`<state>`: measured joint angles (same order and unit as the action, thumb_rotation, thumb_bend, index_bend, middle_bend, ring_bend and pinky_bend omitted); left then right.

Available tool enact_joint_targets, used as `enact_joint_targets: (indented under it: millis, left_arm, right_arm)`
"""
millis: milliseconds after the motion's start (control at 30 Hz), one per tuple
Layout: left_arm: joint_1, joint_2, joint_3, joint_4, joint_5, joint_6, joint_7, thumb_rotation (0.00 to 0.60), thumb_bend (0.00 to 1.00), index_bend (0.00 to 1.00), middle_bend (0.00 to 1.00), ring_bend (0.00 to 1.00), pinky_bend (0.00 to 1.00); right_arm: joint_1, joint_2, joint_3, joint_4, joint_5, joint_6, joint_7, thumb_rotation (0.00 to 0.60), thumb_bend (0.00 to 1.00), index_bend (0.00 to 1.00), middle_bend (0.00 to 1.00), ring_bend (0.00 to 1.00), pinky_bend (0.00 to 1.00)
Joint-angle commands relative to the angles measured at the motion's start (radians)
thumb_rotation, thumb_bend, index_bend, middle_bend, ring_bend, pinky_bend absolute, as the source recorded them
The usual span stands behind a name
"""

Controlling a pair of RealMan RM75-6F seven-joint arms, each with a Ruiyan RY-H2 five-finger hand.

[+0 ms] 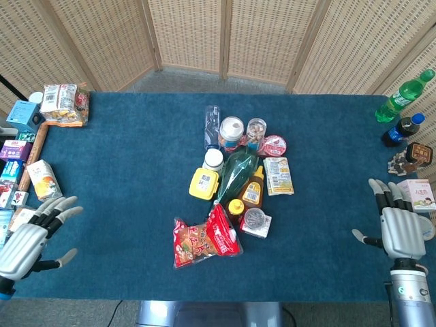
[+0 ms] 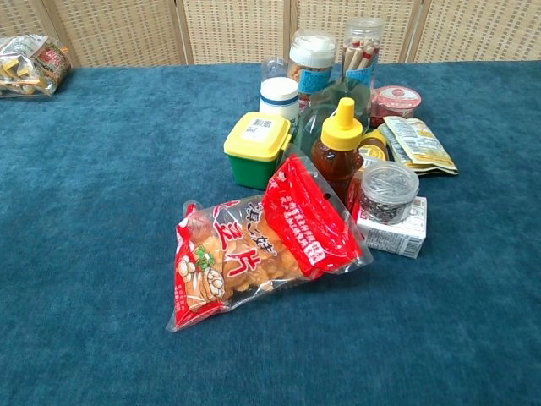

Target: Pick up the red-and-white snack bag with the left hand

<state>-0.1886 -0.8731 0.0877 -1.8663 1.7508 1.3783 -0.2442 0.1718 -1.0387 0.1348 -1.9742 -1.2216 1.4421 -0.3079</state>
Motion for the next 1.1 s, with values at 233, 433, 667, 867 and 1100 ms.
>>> enact_joint_targets:
  millis: [233, 433, 667, 867, 1100]
  left_arm:
    - [-0.138, -0.099, -0.031, -0.055, -0.016, -0.210, 0.082, 0.600, 0.30, 0.11, 0.05, 0.00, 0.00]
    - [-0.193, -0.228, -0.056, -0.044, -0.078, -0.308, 0.166, 0.600, 0.30, 0.11, 0.04, 0.00, 0.00]
    - [-0.243, -0.368, -0.077, -0.021, -0.158, -0.385, 0.230, 0.600, 0.29, 0.10, 0.04, 0.00, 0.00]
    - [-0.282, -0.477, -0.094, 0.004, -0.220, -0.434, 0.269, 0.600, 0.28, 0.10, 0.03, 0.00, 0.00]
    - [-0.303, -0.630, -0.125, 0.073, -0.291, -0.422, 0.365, 0.600, 0.28, 0.11, 0.03, 0.00, 0.00]
  right_arm:
    - [-0.021, 0.020, -0.006, -0.008, -0.006, 0.013, 0.023, 0.600, 0.00, 0.00, 0.09, 0.00, 0.00]
    - [-0.032, 0.030, -0.008, -0.004, -0.004, 0.011, 0.048, 0.600, 0.00, 0.00, 0.09, 0.00, 0.00]
    - [-0.038, 0.037, -0.015, 0.004, -0.004, -0.011, 0.094, 0.600, 0.00, 0.00, 0.09, 0.00, 0.00]
    - [-0.046, 0.045, -0.018, 0.010, -0.009, -0.020, 0.132, 0.599, 0.00, 0.00, 0.09, 0.00, 0.00]
    - [-0.056, 0.067, -0.030, 0.013, -0.032, -0.044, 0.207, 0.600, 0.00, 0.00, 0.09, 0.00, 0.00]
